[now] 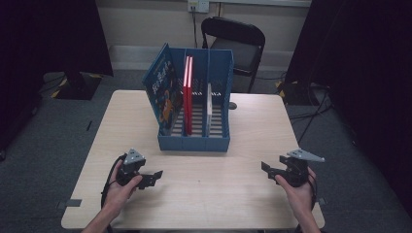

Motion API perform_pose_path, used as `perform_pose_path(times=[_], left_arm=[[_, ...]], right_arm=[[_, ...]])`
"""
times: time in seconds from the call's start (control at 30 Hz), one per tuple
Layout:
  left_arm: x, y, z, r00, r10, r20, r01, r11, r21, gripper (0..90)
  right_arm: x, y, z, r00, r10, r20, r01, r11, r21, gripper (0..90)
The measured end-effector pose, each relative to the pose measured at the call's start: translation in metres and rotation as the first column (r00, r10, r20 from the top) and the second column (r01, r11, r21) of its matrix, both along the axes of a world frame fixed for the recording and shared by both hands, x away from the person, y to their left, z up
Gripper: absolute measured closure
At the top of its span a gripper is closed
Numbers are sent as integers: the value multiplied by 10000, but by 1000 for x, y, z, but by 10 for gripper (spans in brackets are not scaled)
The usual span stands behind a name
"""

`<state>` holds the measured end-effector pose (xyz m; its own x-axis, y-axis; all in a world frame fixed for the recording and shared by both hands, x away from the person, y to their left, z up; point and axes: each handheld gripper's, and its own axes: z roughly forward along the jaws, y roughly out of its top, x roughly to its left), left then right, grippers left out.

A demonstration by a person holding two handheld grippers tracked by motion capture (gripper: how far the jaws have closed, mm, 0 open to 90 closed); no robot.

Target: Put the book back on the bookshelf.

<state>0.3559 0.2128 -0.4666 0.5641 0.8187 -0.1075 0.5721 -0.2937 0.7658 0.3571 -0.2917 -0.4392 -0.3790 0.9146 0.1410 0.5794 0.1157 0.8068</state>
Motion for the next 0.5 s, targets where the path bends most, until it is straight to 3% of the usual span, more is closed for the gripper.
perform_pose_path(times=[0.1,0.13,0.23,0.4,0.5], left_arm=[[0,0,0,10000,-28,-9,28,10000,8,172],[0,0,0,10000,-27,-8,27,10000,20,171],[0,1,0,10000,19,-80,-19,10000,8,172],[1,3,-1,10000,48,-43,-47,10000,33,171],[3,4,-2,9997,216,-146,-213,9996,176,172]], right_arm=[[0,-7,-10,9991,-335,-248,328,9991,-263,161],[0,-11,-20,9972,-459,-598,423,9973,-593,162],[0,-14,-25,9927,-778,-917,701,9940,-843,149],[2,-14,-27,9898,-1058,-958,970,9910,-921,149],[4,-11,-32,9891,-926,-1144,799,9906,-1112,148]])
